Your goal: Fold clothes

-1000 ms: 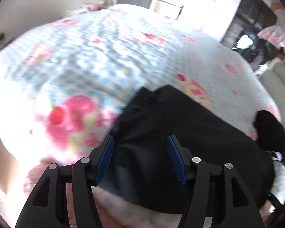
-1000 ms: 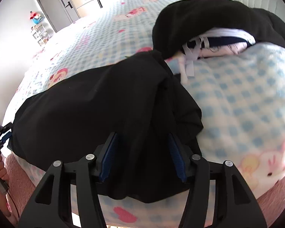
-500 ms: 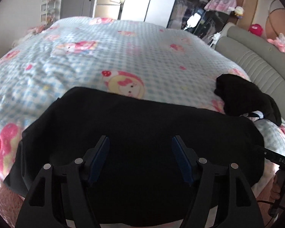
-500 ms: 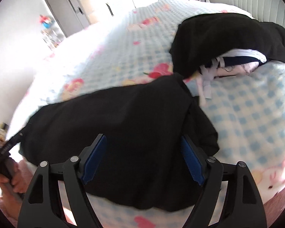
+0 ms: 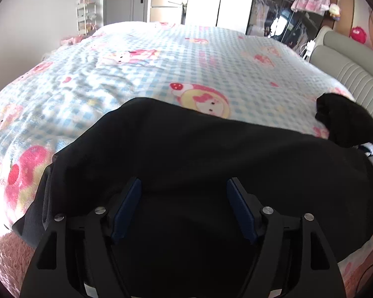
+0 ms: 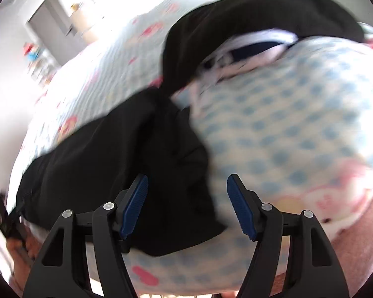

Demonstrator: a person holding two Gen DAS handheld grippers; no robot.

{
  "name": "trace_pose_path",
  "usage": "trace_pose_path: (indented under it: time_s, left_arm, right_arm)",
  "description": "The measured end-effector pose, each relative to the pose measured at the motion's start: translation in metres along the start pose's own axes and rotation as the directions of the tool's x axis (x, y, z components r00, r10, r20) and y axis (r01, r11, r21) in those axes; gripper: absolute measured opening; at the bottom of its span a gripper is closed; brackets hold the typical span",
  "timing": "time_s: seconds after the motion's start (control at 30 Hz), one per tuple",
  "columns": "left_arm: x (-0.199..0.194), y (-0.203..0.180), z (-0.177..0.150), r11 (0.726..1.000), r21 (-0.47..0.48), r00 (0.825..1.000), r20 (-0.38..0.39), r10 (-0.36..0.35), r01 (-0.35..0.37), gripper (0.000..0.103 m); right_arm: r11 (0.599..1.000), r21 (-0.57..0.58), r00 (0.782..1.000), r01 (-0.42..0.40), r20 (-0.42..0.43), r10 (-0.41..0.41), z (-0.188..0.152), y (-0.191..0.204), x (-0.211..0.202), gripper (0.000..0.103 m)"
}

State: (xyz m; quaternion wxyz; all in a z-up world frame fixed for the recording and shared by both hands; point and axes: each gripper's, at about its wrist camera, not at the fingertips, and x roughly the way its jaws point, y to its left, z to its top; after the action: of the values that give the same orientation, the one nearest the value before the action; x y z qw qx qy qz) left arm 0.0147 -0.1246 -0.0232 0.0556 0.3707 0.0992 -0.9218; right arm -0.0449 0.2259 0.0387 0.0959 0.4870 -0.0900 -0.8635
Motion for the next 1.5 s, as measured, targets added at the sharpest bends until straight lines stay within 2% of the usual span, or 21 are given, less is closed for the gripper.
trace_pose_path:
  time_s: [0.03, 0.1, 0.13, 0.2, 0.37, 0.5, 0.63, 0.77, 0.9, 1.03, 1.2, 1.23, 1.27, 1.3, 1.33, 1.4, 1.43, 1.5]
  left_arm:
    - [-0.01, -0.004, 0.0, 0.999, 0.015, 0.998, 0.042, -0.037, 0.036, 0.073]
    - [-0.03, -0.017, 0.0, 0.995, 0.081, 0.988, 0.139, -0.063, 0.052, 0.073]
    - [-0.031, -0.022, 0.0, 0.992, 0.109, 0.987, 0.141, -0.073, 0.058, 0.073]
    - [-0.022, -0.027, 0.002, 0.989, 0.134, 0.991, 0.108, -0.084, 0.069, 0.073]
    - [0.012, -0.007, 0.001, 0.997, 0.038, 0.998, -0.011, -0.068, 0.068, 0.073]
    - [0.015, -0.012, -0.001, 0.996, 0.071, 0.999, -0.019, -0.046, 0.048, 0.073]
    - [0.014, -0.021, -0.007, 0.995, 0.093, 1.0, -0.016, -0.021, 0.022, 0.075]
    - [0.014, -0.011, -0.002, 0.996, 0.046, 0.997, -0.015, -0.072, 0.073, 0.075]
    - [0.017, -0.002, 0.002, 0.993, 0.011, 0.993, -0.018, -0.117, 0.117, 0.075]
    - [0.018, -0.006, -0.001, 0.994, 0.018, 0.994, -0.021, -0.107, 0.107, 0.075]
    - [0.019, -0.007, 0.0, 0.995, 0.008, 0.995, -0.021, -0.098, 0.098, 0.076]
    - [0.019, -0.006, 0.0, 0.995, 0.004, 0.995, -0.02, -0.103, 0.103, 0.076]
    - [0.02, -0.004, 0.0, 0.994, 0.001, 0.994, -0.021, -0.108, 0.108, 0.076]
    - [0.02, -0.003, 0.001, 0.994, -0.004, 0.993, -0.022, -0.113, 0.113, 0.076]
    - [0.02, -0.002, 0.001, 0.993, -0.009, 0.993, -0.022, -0.118, 0.118, 0.076]
    - [0.021, -0.002, 0.001, 0.993, -0.023, 0.993, -0.023, -0.119, 0.118, 0.076]
    - [0.021, -0.002, 0.002, 0.992, -0.033, 0.993, -0.022, -0.119, 0.118, 0.077]
    - [0.022, -0.002, 0.006, 0.991, -0.059, 0.992, -0.017, -0.125, 0.124, 0.078]
  right_arm:
    - [1.0, -0.006, 1.0, -0.027, -0.006, 0.027, 0.0, 0.002, 0.002, 0.065]
    - [0.998, -0.027, 0.998, -0.059, -0.015, 0.058, 0.002, 0.009, 0.008, 0.064]
    - [0.998, -0.048, 0.999, -0.051, -0.016, 0.051, 0.005, 0.015, 0.013, 0.063]
    - [0.995, -0.089, 0.999, -0.037, -0.017, 0.036, 0.012, 0.025, 0.023, 0.063]
    - [0.991, -0.137, 1.0, 0.009, -0.019, -0.012, 0.017, 0.035, 0.041, 0.061]
    - [0.987, -0.138, 0.997, 0.079, -0.003, -0.081, 0.013, 0.027, 0.045, 0.061]
    - [0.988, -0.087, 0.992, 0.127, -0.007, -0.128, 0.012, 0.008, 0.043, 0.061]
    - [0.981, -0.07, 0.983, 0.182, -0.006, -0.182, 0.008, -0.003, 0.041, 0.064]
    - [0.98, -0.029, 0.98, 0.197, 0.015, -0.196, 0.008, -0.009, 0.029, 0.065]
    - [0.989, 0.08, 0.991, 0.123, 0.042, -0.126, 0.015, -0.025, 0.011, 0.064]
    - [0.988, 0.054, 0.986, 0.146, 0.072, -0.15, 0.014, -0.019, 0.003, 0.066]
    - [0.992, 0.061, 0.989, 0.112, 0.085, -0.117, 0.015, -0.021, 0.0, 0.065]
    - [0.995, 0.075, 0.993, 0.061, 0.099, -0.068, 0.016, -0.024, -0.003, 0.062]
    - [0.993, 0.111, 0.993, -0.039, 0.117, 0.026, 0.016, -0.032, -0.007, 0.062]
    - [0.974, 0.157, 0.98, -0.161, 0.14, 0.14, 0.017, -0.042, -0.013, 0.062]
    - [0.937, 0.153, 0.932, -0.315, 0.234, 0.275, 0.018, -0.052, -0.032, 0.062]
    - [0.948, 0.12, 0.933, -0.295, 0.251, 0.258, 0.018, -0.049, -0.039, 0.062]
    - [0.983, 0.042, 0.958, -0.181, 0.232, 0.167, 0.018, -0.035, -0.041, 0.062]
